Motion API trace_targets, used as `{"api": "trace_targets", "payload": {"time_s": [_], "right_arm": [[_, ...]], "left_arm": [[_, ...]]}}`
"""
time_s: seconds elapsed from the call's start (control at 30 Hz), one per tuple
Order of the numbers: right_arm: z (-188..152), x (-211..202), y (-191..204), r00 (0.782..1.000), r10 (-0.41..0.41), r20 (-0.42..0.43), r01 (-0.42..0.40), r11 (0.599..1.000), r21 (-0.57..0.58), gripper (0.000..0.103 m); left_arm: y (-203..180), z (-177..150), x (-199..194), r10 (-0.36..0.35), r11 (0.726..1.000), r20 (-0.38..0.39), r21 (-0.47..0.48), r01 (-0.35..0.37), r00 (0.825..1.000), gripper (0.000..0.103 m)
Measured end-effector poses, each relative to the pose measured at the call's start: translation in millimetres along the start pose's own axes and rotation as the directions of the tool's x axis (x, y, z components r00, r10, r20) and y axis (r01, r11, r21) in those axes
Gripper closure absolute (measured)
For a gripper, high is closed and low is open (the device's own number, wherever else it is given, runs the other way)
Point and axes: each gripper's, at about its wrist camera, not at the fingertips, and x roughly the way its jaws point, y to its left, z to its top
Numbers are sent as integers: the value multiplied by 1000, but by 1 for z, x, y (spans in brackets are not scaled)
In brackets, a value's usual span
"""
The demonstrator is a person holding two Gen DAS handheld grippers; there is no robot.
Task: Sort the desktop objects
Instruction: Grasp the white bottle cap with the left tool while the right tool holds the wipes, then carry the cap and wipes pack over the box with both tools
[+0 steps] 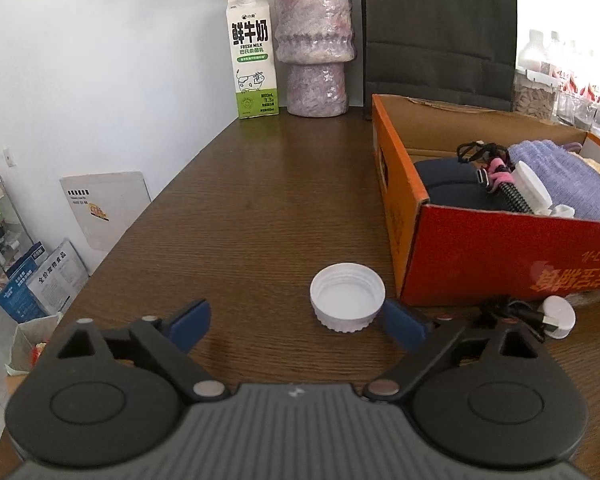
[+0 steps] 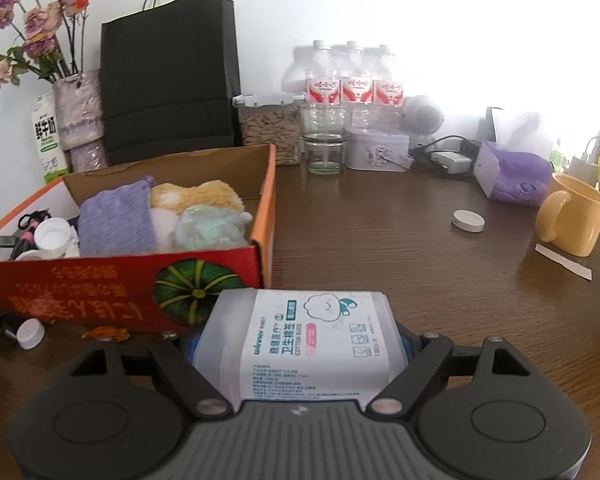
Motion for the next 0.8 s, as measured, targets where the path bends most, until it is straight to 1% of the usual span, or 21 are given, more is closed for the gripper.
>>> {"api": "trace_targets", "payload": {"time_s": [0.07, 0.13, 0.2, 0.27, 0.3, 0.37, 0.4, 0.43, 0.53, 0.8], "right_arm": [[0, 2, -2, 1000, 0, -3, 0, 1000, 5, 21], [1, 4, -3, 1000, 0, -5, 0, 1000, 3, 21], [1, 6, -2, 1000, -1, -7, 1, 1000, -6, 21], [2, 9, -1, 1000, 0, -11, 0, 1000, -14, 21], [2, 9, -1, 1000, 2, -13, -2, 1000, -16, 21], [1, 10, -1, 1000, 4, -14, -4, 1000, -17, 21], [1, 10, -1, 1000, 5, -15, -5, 1000, -18, 21], [1, 10, -1, 1000, 6, -15, -6, 1000, -19, 21], [0, 9, 1, 1000, 9, -15, -9, 1000, -23, 21], [-2, 4, 4, 1000, 21, -1, -21, 999, -36, 21]], "left_arm": [[0, 1, 1, -4, 1000, 1, 1, 4, 1000, 11], [0, 2, 2, -8, 1000, 8, 7, 8, 1000, 16], [-1, 3, 4, -9, 1000, 12, 8, 9, 1000, 16], [-1, 4, 5, -20, 1000, 18, 8, 20, 1000, 21], [-1, 5, 6, -29, 1000, 20, 7, 29, 999, 26], [-1, 5, 7, -55, 998, 28, 9, 55, 998, 39], [-1, 6, 6, -74, 997, 31, 10, 74, 997, 55], [-1, 6, 5, -85, 996, 33, 14, 84, 996, 62], [-3, 4, 2, -63, 998, 40, 31, 62, 997, 62], [-1, -4, -13, -28, 1000, 54, -7, 28, 998, 62]]}}
